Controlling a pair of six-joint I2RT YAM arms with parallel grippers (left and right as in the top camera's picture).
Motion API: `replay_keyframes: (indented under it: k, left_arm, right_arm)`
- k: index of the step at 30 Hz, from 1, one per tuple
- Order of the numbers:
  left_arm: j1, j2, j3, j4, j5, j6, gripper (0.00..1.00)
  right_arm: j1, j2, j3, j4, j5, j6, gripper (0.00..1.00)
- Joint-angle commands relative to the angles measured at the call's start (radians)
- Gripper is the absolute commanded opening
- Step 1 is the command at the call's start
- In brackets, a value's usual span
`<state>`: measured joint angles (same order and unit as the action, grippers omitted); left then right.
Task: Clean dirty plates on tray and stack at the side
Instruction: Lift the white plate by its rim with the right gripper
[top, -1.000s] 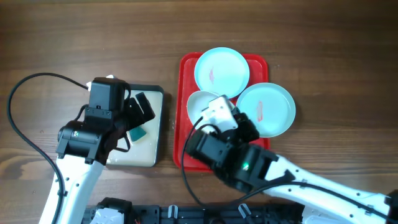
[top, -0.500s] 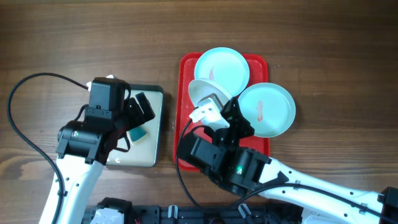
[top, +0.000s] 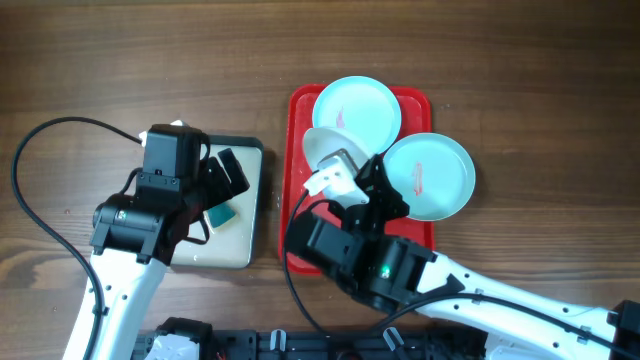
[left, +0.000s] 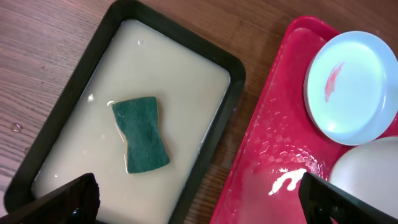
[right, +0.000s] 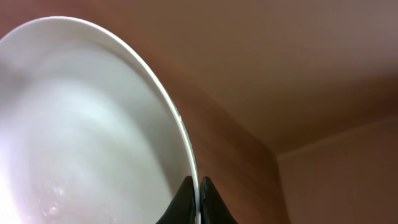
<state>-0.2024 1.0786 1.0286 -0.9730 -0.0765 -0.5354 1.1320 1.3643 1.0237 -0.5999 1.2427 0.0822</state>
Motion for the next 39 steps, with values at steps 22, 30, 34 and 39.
replay_keyframes:
  k: [22, 30, 34, 39]
  left_arm:
    - [0.005, -0.004, 0.017, 0.0, 0.012, 0.008, 1.0]
    - [0.005, -0.004, 0.017, 0.0, 0.012, 0.008, 1.0]
    - [0.005, -0.004, 0.017, 0.0, 0.012, 0.008, 1.0]
    - [0.005, -0.004, 0.017, 0.0, 0.013, 0.008, 1.0]
  right_arm:
    - [0.08, 0.013, 0.012, 0.14, 0.07, -0.311, 0.04]
    - [-0.011, 0.016, 0.012, 0.061, -0.051, -0.118, 0.04]
    - [-0.187, 0.007, 0.012, -0.003, -0.479, 0.04, 0.04]
    - [-0.277, 0.0, 0.013, -0.092, -0.631, 0.114, 0.05]
